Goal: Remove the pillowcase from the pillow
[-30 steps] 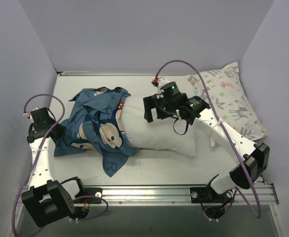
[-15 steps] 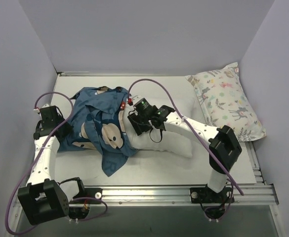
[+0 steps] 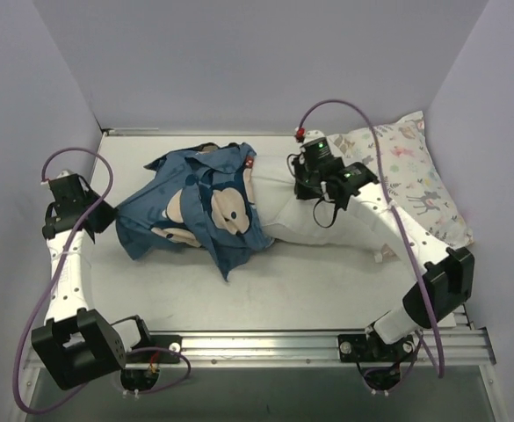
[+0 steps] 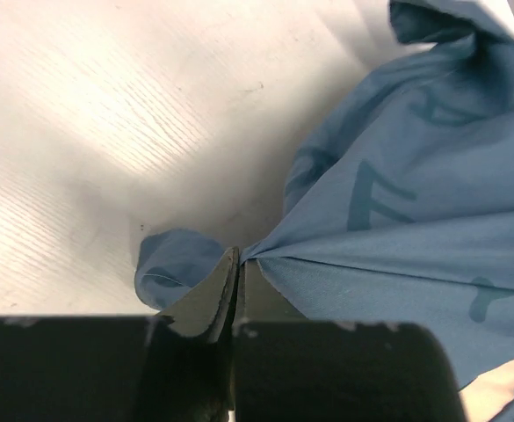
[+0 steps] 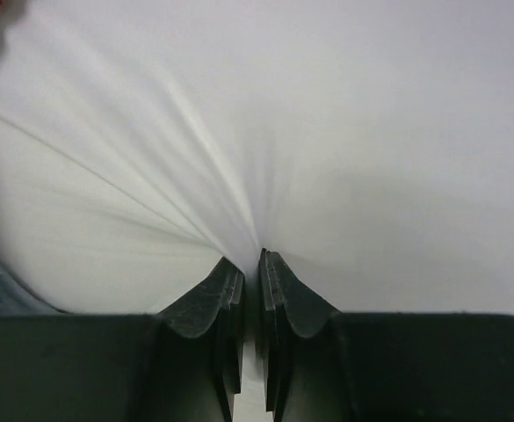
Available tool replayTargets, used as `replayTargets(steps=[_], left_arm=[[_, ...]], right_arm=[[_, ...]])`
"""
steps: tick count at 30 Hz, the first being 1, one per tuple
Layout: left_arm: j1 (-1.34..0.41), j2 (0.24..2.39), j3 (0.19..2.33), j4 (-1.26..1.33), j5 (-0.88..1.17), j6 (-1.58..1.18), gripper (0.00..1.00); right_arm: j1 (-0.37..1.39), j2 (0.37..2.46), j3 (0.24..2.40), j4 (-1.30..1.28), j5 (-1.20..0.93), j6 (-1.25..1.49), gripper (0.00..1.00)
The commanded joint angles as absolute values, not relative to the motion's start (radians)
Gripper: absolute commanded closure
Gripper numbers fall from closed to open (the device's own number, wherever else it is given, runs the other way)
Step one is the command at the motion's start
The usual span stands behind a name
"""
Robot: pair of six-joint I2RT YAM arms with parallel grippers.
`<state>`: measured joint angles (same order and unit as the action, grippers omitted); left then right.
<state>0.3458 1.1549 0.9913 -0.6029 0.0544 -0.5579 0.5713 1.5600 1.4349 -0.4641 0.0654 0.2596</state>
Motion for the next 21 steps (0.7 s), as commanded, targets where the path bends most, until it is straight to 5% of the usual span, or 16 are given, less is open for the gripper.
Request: replayTargets(steps=[1,10,15,18,19,20,21], left_arm=[[0.414,1.169,1.062,-0.578,-0.095,-0.545,1.0],[0.43,1.186,1.046,-0.578,-0.169,-0.54,1.0],[0.401,1.197,1.026,-0.537,-0.005,-0.502,1.0],[0.339,1.193,0.997,-0.517,0.074,-0.483,0.76],[0.322,1.181,0.988,-0.517,0.077,-0.476,0.63],[0.307,1.171,0.985,-0.517,0.078,-0.459,0.4],[0.29,1.158,0.982,-0.517,0.074,-0.451,0.3]], right_arm=[[0.457,1.416,1.469,-0.638,0.273,0.247,1.0],[0.422,1.41,1.617,-0.689,0.233,0.256,1.0],[0.478,1.414,1.635,-0.689,0.124,0.241,1.0],[0.587,1.43,1.615,-0.673,0.127,0.209,0.97],[0.645,1.433,1.603,-0.66,0.121,0.198,0.87],[0.669,1.433,1.576,-0.647,0.115,0.175,0.8],[0.702,1.433,1.557,-0.62,0.103,0.154,0.61]])
